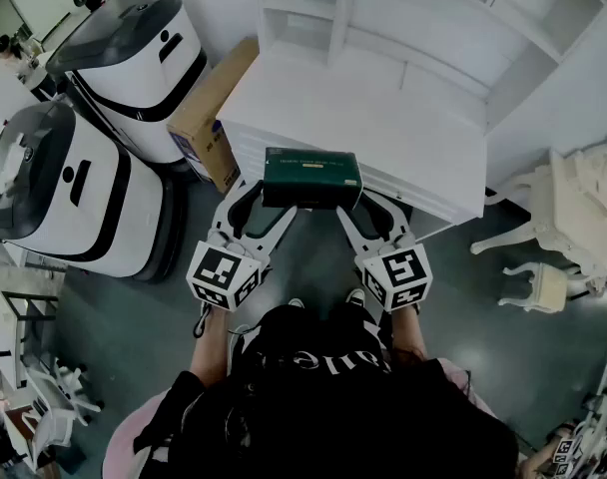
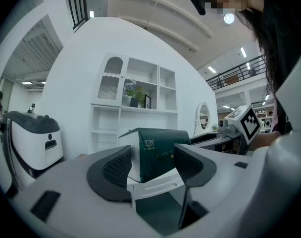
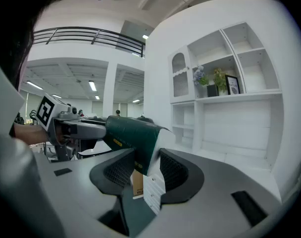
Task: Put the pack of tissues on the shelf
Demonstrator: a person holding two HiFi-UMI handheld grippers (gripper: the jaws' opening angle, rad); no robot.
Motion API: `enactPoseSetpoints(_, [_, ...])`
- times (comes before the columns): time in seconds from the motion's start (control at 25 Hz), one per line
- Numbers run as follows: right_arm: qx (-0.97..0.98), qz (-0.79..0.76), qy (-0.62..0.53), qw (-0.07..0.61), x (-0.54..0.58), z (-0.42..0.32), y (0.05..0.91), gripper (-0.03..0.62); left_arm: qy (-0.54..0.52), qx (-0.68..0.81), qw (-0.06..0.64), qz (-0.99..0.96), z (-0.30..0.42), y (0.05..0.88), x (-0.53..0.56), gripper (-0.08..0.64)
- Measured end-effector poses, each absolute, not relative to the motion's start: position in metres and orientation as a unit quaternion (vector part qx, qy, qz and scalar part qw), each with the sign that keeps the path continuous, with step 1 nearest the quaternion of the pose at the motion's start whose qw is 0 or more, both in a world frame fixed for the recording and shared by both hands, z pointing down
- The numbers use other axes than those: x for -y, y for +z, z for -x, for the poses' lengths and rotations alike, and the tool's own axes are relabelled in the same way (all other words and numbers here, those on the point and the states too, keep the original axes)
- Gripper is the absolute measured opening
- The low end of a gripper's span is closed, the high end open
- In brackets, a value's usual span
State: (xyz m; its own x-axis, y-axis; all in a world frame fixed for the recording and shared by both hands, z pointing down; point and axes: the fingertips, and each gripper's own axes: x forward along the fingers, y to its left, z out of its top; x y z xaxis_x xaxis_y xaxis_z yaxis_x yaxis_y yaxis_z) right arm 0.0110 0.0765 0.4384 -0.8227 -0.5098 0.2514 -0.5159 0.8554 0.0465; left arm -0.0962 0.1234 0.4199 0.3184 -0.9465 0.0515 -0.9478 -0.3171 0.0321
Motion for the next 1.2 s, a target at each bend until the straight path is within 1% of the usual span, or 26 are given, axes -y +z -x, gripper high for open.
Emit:
enactPoseSetpoints(0.4, [0.946, -0.293, 0.016, 0.139, -0.089, -0.019, 0.444, 0.189, -0.002, 0.566, 0.028, -0.824, 0.091, 0.426, -0.130, 0.267])
enactPoseSetpoints(0.76, [0.940, -0.303, 0.018, 0.153, -0.085, -0.028, 0.448, 0.189, -0.019, 0.560, 0.049, -0.827, 0.084, 0.437, -0.120, 0.267])
enactPoseSetpoints(1.2, [0.945, -0.290, 0.033, 0.146, -0.031, -0.017, 0.466, 0.189, 0.001, 0.569, 0.055, -0.821, 0.094, 0.451, -0.069, 0.267])
